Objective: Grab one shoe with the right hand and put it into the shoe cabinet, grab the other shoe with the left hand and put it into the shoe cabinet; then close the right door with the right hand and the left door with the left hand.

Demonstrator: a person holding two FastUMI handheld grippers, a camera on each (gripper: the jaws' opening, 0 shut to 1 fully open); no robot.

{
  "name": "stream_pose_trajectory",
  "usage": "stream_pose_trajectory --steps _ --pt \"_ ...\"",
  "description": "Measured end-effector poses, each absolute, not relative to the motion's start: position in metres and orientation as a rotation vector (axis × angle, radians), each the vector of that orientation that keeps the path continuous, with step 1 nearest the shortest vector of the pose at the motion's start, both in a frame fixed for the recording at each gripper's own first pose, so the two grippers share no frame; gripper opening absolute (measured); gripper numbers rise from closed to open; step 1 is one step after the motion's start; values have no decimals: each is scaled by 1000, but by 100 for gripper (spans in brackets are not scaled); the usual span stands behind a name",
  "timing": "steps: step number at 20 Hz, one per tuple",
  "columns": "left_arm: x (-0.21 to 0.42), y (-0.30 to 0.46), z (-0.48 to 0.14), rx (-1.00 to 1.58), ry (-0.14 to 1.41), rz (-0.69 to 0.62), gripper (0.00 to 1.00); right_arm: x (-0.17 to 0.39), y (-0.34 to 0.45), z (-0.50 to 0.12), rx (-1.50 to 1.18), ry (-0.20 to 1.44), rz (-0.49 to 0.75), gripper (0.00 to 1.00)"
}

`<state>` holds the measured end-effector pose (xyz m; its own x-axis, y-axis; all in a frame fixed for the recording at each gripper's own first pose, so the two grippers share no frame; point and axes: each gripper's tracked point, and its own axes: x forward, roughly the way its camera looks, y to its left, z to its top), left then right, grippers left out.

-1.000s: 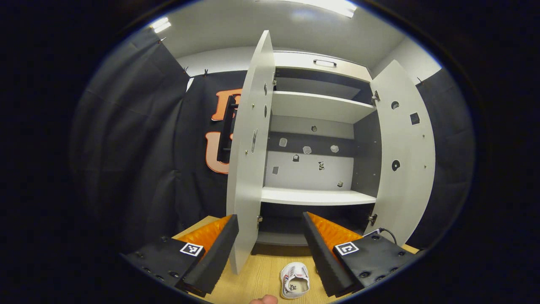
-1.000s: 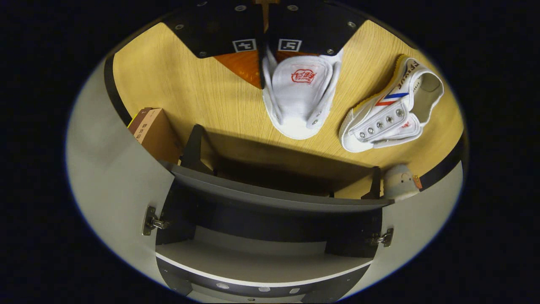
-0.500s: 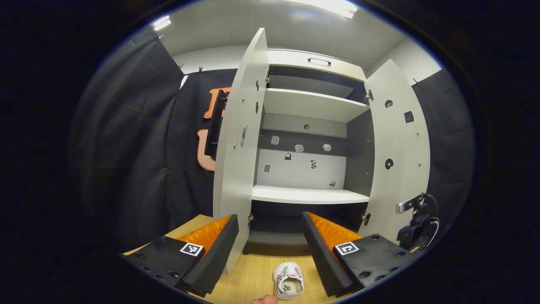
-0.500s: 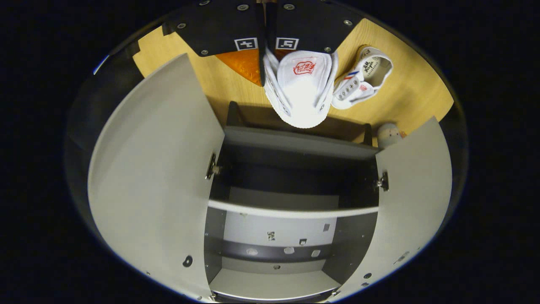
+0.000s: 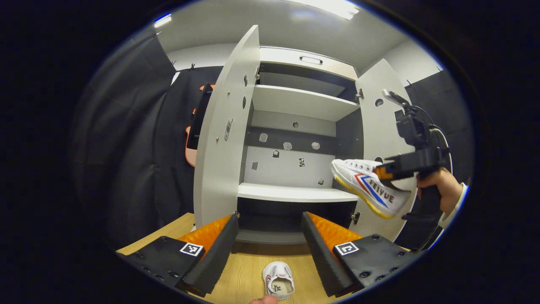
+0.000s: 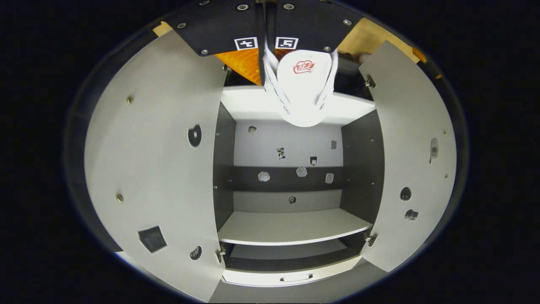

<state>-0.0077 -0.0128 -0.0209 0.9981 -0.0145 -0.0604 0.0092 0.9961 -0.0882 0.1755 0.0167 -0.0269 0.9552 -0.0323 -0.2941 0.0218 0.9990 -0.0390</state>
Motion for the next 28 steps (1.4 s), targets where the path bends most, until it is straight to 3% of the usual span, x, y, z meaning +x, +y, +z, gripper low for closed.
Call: stream_pose_trajectory --steps 5,10,14,18,24,28 --pt "-11 -6 -22 -88 68 16 98 307 22 -37 -12 349 -77 1" --pt "-16 8 -26 -95 88 84 97 380 19 -104 -45 478 -156 1" --pt "-19 21 -28 -82 95 132 98 399 12 -135 -80 548 -202 2" --pt "-23 23 -30 -85 110 147 97 408 11 -148 -60 596 -208 10" --pt "-23 22 -31 -77 112 131 97 400 15 -149 -72 625 -178 28" --pt "-22 18 -32 -87 114 116 98 385 8 -138 -114 622 -132 47"
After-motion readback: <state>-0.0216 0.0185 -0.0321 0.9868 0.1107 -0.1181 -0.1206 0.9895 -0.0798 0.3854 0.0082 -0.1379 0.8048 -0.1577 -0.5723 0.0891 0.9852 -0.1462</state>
